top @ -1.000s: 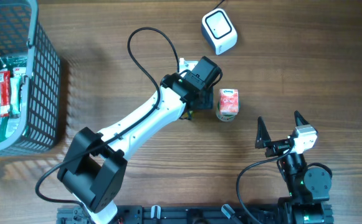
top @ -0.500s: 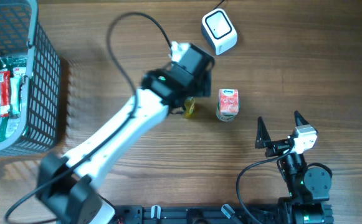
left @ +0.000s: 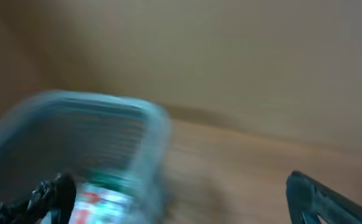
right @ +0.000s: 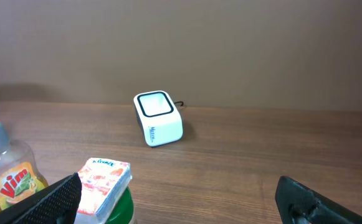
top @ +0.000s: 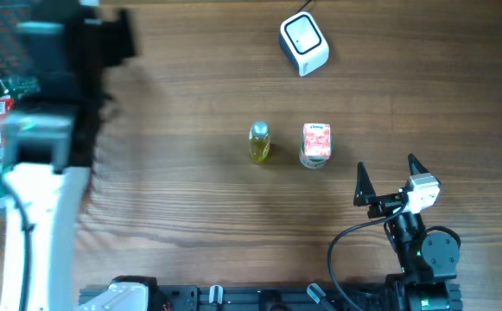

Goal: Scan the item barcode
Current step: 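Reach the left gripper into the basket and grasp the green-red packaged items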

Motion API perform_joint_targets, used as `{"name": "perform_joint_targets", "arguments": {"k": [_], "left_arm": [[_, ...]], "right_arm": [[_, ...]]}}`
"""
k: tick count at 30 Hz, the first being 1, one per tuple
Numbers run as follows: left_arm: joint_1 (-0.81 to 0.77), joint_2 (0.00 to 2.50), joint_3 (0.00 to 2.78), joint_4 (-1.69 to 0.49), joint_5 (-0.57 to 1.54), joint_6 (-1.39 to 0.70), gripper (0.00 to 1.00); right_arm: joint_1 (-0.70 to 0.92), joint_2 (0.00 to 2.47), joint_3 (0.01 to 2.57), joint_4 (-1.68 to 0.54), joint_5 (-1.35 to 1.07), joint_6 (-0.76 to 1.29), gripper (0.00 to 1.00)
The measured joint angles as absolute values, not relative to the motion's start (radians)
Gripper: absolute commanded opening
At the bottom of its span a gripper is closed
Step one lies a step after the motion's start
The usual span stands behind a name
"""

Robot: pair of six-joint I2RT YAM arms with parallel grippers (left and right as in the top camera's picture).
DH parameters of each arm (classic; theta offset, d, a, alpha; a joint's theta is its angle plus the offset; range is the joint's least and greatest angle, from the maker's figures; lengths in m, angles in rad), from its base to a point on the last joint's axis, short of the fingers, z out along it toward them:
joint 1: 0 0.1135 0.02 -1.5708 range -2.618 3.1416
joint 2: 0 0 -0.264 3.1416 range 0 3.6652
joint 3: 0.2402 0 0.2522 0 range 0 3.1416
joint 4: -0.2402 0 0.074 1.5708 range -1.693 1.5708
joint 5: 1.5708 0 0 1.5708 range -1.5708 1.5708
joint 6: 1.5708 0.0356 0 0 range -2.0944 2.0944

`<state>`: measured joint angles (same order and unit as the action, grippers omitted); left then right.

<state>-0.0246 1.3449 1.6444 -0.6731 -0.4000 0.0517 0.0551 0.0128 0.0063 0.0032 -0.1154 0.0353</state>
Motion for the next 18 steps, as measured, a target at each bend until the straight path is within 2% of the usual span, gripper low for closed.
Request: {"name": "perform_joint_targets", "arguments": {"k": [5,10,18], "left_arm": [[0.318,1.351,1.65,-0.606,-0.34,0.201,1.0],[0.537,1.47,1.655,-0.645,-0.214,0.258,1.0],[0.661,1.756,1.654,-0.735,-0.102,0.392,1.0]], "right_arm": [[0.055,0.013,0.006,0.003,-0.115,0.035,1.0],[0.055,0.013,0.006,0.003,-0.115,0.035,1.0],[0.055,0.013,0.006,0.003,-0.115,0.035,1.0]]}}
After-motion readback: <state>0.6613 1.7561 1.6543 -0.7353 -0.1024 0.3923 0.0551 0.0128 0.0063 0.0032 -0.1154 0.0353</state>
